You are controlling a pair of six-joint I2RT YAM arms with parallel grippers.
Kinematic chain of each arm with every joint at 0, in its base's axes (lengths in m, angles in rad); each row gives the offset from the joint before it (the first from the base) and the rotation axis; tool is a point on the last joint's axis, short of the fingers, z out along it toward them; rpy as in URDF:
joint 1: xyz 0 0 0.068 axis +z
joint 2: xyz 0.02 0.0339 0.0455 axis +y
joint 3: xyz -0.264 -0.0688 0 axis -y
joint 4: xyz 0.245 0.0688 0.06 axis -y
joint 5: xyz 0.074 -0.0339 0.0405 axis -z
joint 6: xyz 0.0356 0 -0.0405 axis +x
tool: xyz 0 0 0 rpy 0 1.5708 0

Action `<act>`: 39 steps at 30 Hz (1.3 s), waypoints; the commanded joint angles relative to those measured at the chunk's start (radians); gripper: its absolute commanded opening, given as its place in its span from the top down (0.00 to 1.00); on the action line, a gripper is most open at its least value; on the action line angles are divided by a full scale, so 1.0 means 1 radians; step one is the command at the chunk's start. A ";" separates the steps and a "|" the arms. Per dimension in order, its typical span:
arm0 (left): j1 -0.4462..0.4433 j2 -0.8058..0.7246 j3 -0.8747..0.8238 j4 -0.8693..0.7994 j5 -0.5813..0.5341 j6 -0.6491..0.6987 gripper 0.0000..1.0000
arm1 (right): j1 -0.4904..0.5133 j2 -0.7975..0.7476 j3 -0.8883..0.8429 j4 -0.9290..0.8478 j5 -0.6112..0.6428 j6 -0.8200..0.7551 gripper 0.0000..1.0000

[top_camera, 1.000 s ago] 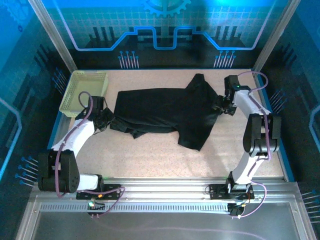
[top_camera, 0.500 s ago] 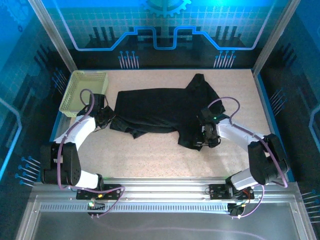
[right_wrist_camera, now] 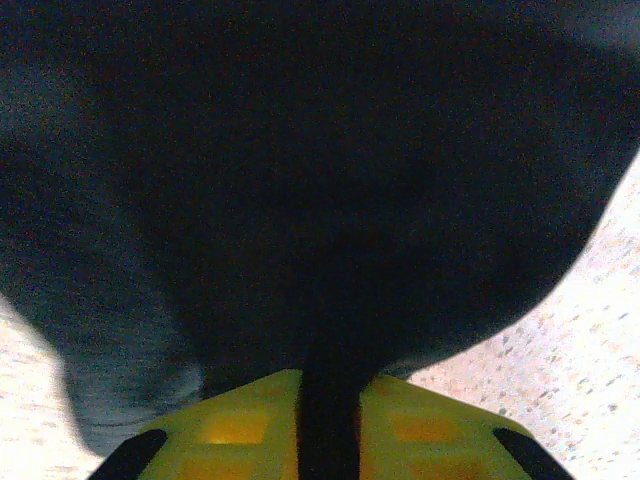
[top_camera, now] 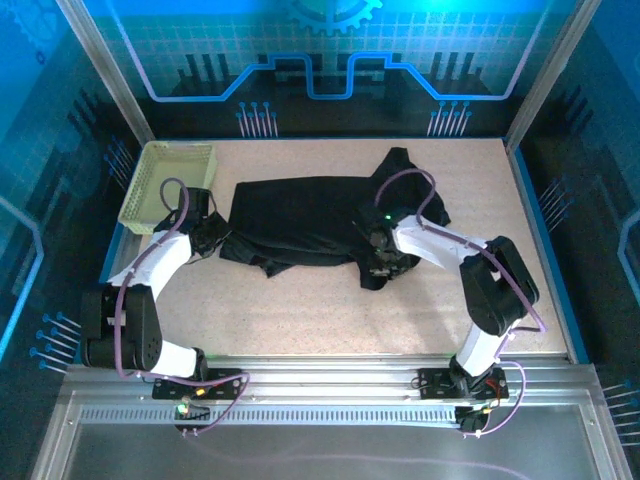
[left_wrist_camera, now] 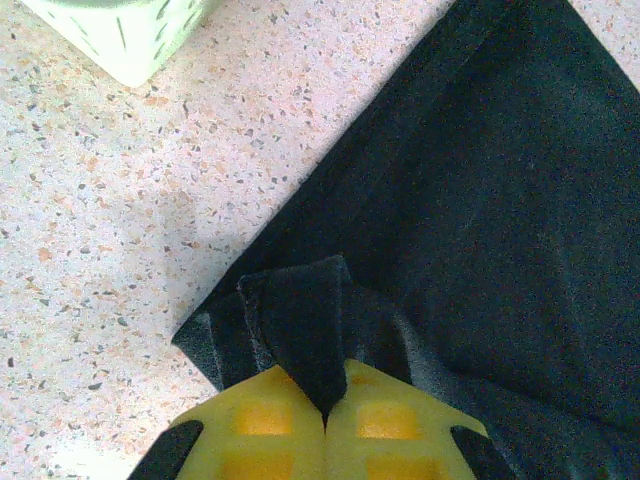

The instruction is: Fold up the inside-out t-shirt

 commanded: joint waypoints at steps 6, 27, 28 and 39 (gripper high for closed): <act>0.010 -0.016 0.028 -0.010 0.013 0.016 1.00 | 0.033 0.098 0.136 -0.062 0.035 -0.050 0.51; 0.055 -0.023 0.059 -0.020 0.025 0.022 1.00 | -0.078 -0.319 -0.451 0.218 -0.198 0.026 0.55; 0.054 -0.023 0.059 -0.022 0.029 0.022 1.00 | -0.076 -0.302 -0.457 0.250 -0.213 0.025 0.55; 0.054 -0.033 0.052 -0.025 0.033 0.021 1.00 | -0.069 -0.210 -0.361 0.307 -0.150 0.013 0.55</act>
